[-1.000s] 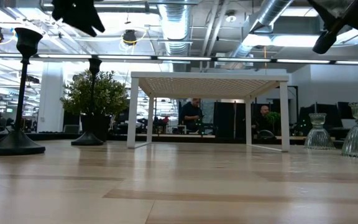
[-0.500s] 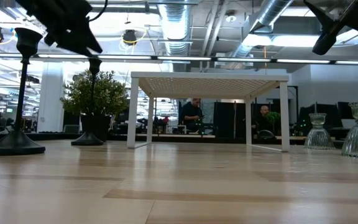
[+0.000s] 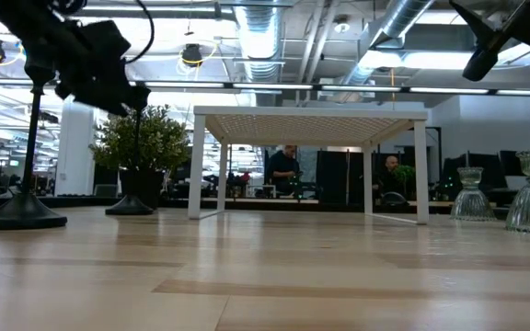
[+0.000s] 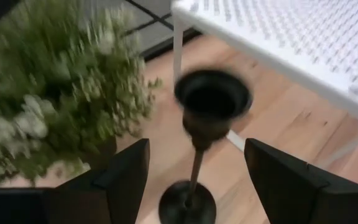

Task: Pick & Place candle stick holders
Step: Put the top black candle holder on the shelf

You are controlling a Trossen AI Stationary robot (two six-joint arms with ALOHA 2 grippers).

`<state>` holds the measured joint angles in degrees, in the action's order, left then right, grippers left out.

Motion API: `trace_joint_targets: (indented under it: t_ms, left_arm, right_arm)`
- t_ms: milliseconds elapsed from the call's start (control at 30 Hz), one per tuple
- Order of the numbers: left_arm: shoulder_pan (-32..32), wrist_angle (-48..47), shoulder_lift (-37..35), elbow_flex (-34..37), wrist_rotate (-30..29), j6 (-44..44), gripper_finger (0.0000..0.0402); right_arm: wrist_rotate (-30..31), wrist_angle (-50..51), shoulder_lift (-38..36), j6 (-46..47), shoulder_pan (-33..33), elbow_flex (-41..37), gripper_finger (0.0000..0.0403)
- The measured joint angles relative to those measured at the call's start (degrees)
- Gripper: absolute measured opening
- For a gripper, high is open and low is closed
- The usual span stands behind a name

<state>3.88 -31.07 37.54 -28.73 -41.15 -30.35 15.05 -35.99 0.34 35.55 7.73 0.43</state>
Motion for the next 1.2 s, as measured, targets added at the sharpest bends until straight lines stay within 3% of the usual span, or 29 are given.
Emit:
trace_joint_targets:
  t_ms: [467, 700, 1033, 1200]
  left_arm:
    - [-0.2, 15.2, 0.0, 9.9, -1.6, 0.9, 0.0263]
    - [-0.3, 18.2, 0.0, 10.7, -4.0, 1.6, 0.0253]
    - [-3.2, 18.8, 0.0, 10.7, -6.0, 2.0, 0.0146]
    - [-5.6, 18.8, 0.0, 10.7, -3.2, 2.0, 0.0079]
  right_arm:
    - [0.5, 0.0, 0.0, 0.0, 0.0, 0.0, 0.0175]
    - [0.6, 0.0, 0.0, 0.0, 0.0, 0.0, 0.0171]
    - [0.6, 0.0, 0.0, 0.0, 0.0, 0.0, 0.0170]
    - [0.6, 0.0, 0.0, 0.0, 0.0, 0.0, 0.0170]
